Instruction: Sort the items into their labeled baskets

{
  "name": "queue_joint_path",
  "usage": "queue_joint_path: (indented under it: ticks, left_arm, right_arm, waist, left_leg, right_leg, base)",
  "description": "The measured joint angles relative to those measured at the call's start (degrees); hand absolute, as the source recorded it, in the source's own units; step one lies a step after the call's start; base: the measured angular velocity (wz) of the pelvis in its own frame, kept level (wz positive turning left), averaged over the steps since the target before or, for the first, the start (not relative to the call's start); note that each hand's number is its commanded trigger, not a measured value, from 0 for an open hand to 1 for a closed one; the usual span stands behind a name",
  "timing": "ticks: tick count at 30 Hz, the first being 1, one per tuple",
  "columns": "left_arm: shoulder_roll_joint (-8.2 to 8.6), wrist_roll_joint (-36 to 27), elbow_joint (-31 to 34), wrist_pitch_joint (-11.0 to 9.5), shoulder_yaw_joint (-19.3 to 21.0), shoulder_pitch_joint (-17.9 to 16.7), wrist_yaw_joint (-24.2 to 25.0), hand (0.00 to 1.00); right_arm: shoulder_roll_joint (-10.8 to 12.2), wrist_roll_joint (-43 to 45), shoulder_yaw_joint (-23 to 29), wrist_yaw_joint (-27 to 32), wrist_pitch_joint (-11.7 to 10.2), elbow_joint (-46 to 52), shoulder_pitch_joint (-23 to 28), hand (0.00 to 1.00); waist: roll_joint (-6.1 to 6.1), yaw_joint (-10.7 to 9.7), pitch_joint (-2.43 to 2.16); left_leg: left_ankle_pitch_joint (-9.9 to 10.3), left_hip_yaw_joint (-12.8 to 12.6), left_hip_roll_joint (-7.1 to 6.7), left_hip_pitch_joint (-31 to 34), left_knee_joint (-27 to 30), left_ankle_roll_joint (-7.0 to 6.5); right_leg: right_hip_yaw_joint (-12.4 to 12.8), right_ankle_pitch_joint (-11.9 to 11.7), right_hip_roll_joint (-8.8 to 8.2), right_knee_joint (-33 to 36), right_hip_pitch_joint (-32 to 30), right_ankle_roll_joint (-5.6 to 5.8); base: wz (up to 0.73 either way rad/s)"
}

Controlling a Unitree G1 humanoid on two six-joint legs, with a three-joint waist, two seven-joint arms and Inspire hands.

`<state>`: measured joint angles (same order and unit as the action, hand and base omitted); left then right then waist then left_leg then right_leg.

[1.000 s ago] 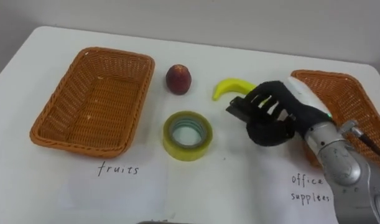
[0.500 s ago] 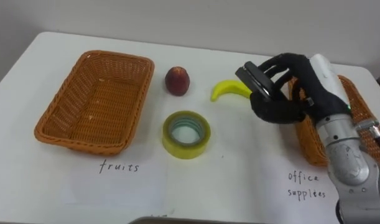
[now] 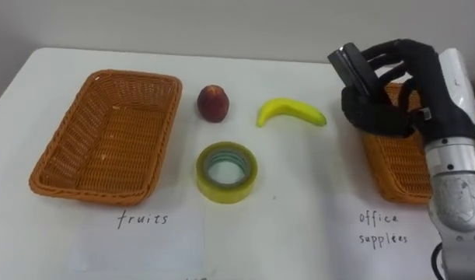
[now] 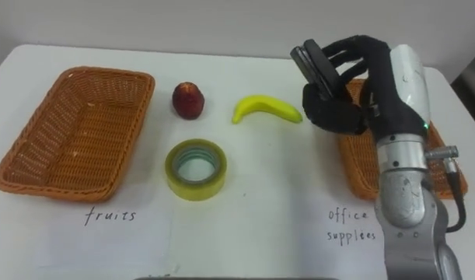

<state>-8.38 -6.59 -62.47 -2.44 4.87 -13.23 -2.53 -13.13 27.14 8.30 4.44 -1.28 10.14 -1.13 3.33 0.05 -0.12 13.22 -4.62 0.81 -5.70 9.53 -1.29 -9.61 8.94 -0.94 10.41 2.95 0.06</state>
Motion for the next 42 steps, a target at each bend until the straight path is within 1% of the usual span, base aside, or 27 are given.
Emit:
queue_joint_path:
  ticks: [4, 6, 8, 9, 12, 17, 19, 24, 35, 39, 42]
  left_arm:
    - [-0.13, 0.0, 0.0, 0.0, 0.9, -0.4, 0.5, 0.00]
    - [-0.25, -0.1, 0.0, 0.0, 1.1, -0.7, 0.5, 0.00]
    - [-0.58, -0.1, 0.0, 0.0, 1.1, -1.1, 0.5, 0.00]
    - [-0.75, -0.1, 0.1, 0.0, 1.1, -1.3, 0.5, 0.00]
    - [-1.13, -0.1, 0.2, 0.1, 0.8, -1.6, 0.5, 0.00]
    - [-1.21, -0.1, 0.6, 0.1, 0.7, -1.6, 0.5, 0.00]
    - [-1.22, -0.1, 0.8, 0.1, 0.7, -1.7, 0.5, 0.00]
    - [-1.36, -0.1, 1.5, 0.1, 1.2, -1.7, 0.6, 0.00]
    - [-1.33, -0.2, 1.4, 0.4, 1.8, -1.9, 0.7, 0.00]
    - [-1.29, -0.2, 1.8, 0.4, 2.0, -2.3, 0.4, 0.00]
    - [-1.18, -0.1, 1.8, 0.4, 1.9, -2.4, 0.2, 0.00]
  right_arm:
    - [-0.1, -3.5, 0.4, 0.2, 0.1, -0.3, 0.1, 1.00]
    - [-0.1, -5.3, 0.4, 0.3, 0.2, -0.7, 0.7, 1.00]
    - [-0.2, -6.7, 0.4, 0.4, 0.2, -1.3, 1.0, 1.00]
    - [-0.2, -7.1, 0.4, 0.4, 0.2, -2.0, 1.4, 1.00]
    - [-0.2, -9.1, 0.4, 0.6, 0.9, -4.7, 1.5, 1.00]
    - [-0.3, -9.2, 0.7, 1.5, 1.2, -6.9, 1.5, 1.00]
    - [-0.3, -9.2, 1.2, 2.4, 1.2, -6.9, 1.5, 1.00]
    - [-0.3, -9.3, 2.0, 3.6, 1.2, -6.9, 1.5, 1.00]
    - [-0.3, -10.6, 2.0, 3.7, 1.2, -8.2, 1.8, 1.00]
    - [-0.3, -11.4, 2.0, 3.7, 1.2, -11.6, 1.8, 1.00]
    - [-0.3, -11.3, 2.1, 3.7, 1.2, -13.7, 3.1, 1.00]
  waist:
    - [0.31, -0.6, 0.13]
    - [0.66, -0.9, -0.02]
    - [1.07, -1.0, -0.01]
    - [1.35, -1.0, -0.09]
    - [1.72, -1.2, -0.27]
    - [1.72, -1.3, -0.18]
    - [1.82, -1.2, 0.05]
    - [2.24, -1.2, 0.31]
    - [2.44, -1.2, 0.18]
    - [2.41, -1.3, 0.06]
    - [2.30, -1.3, 0.00]
  left_leg:
    - [0.0, 0.0, 0.02, 0.0, 0.1, 0.01]
    - [0.0, 0.0, 0.01, 0.0, 0.2, 0.01]
    - [0.0, 0.0, -0.01, 0.0, 0.2, 0.01]
    - [0.0, 0.0, -0.01, 0.0, 0.2, 0.02]
    - [0.0, 0.1, -0.01, 0.1, 0.0, 0.02]
    - [0.0, 0.1, -0.01, 0.1, -0.1, 0.02]
    - [0.0, 0.1, 0.00, 0.1, 0.0, 0.02]
    - [0.0, 0.1, 0.02, 0.1, -0.2, 0.02]
    - [0.0, 0.1, 0.02, 0.0, 0.0, 0.02]
    - [0.0, 0.1, 0.03, 0.0, 0.1, 0.02]
    - [0.0, 0.1, 0.05, 0.1, 0.0, 0.03]
  right_leg:
    - [-0.3, 0.0, -0.05, 0.1, 0.0, 0.00]
    - [-0.3, 0.0, -0.08, 0.2, 0.1, 0.00]
    - [-0.3, 0.0, -0.10, 0.2, 0.1, 0.00]
    - [-0.4, 0.0, -0.10, 0.3, 0.1, -0.01]
    - [-0.7, 0.0, -0.15, 0.3, 0.2, -0.02]
    - [-0.8, 0.0, -0.10, 0.4, 0.0, -0.02]
    - [-0.9, 0.0, -0.10, 0.3, 0.0, -0.01]
    - [-1.5, 0.0, -0.12, 0.2, -0.1, -0.01]
    - [-1.5, 0.0, -0.17, 0.2, 0.0, 0.00]
    - [-1.5, 0.0, -0.17, 0.2, 0.1, -0.01]
    - [-1.5, 0.0, -0.14, 0.2, 0.1, -0.03]
  base:
    - [0.00]
    - [0.00]
    - [0.00]
    - [0.00]
    - [0.00]
    - [0.00]
    - [0.00]
    - [0.00]
    - [0.00]
    - [0.00]
    - [0.00]
